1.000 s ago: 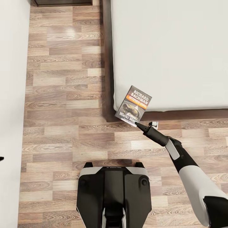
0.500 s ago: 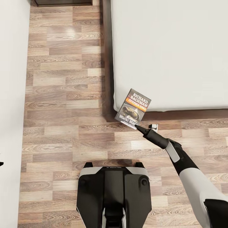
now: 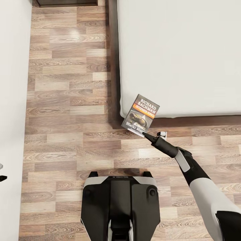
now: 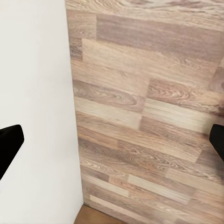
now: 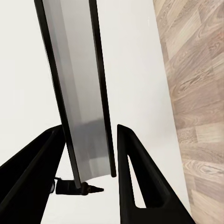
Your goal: In the bedroom, move the book from the bed onto either nightstand, and place the two sandals side by side next to the bed.
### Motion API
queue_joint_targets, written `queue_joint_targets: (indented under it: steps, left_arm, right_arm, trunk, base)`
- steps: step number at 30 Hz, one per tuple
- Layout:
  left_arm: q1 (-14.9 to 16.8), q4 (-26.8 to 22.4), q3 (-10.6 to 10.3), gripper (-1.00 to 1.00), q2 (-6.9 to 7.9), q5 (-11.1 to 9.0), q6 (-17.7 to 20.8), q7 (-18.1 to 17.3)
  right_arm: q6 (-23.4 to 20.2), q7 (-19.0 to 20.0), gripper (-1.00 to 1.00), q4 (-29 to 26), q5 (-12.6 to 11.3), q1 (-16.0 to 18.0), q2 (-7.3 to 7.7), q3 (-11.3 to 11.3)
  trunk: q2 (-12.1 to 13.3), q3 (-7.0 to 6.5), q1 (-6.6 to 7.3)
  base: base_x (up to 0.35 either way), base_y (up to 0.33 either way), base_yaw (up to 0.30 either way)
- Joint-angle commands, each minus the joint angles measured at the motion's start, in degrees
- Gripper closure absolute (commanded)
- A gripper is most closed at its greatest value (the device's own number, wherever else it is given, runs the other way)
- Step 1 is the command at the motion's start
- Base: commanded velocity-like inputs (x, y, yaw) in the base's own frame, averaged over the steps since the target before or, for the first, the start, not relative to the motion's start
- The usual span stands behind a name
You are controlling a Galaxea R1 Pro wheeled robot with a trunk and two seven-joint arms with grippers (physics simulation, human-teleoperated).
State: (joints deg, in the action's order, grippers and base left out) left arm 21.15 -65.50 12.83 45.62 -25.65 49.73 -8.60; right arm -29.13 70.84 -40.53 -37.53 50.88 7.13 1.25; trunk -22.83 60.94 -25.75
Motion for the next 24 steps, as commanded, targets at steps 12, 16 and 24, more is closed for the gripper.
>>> queue_joint_targets:
  steps: [12,16,24]
  left_arm:
    - [0.0,1.2,0.0,-1.0,-3.53,2.7,-0.5,-0.5]
    - [0.0,1.3,0.1,-1.0,-4.34,4.0,-0.5,-0.6]
    - [0.0,1.3,0.1,-1.0,-5.08,5.1,-0.5,-0.6]
  right_arm:
    - [-0.4,0.1,1.0,0.0,-0.2,0.0,-0.13,-2.1]
    - [-0.2,0.1,1.0,0.0,-0.3,0.0,-0.16,-2.9]
    - [0.0,0.0,1.0,0.0,-0.6,-0.3,-0.18,-3.5]
  trunk:
    - [-0.1,0.05,-0.04]
    - [-0.1,0.05,-0.04]
    - [-0.1,0.05,-0.04]
  base:
    - [0.0,0.0,0.0]
    - [0.0,0.0,0.0]
    - [0.0,0.0,0.0]
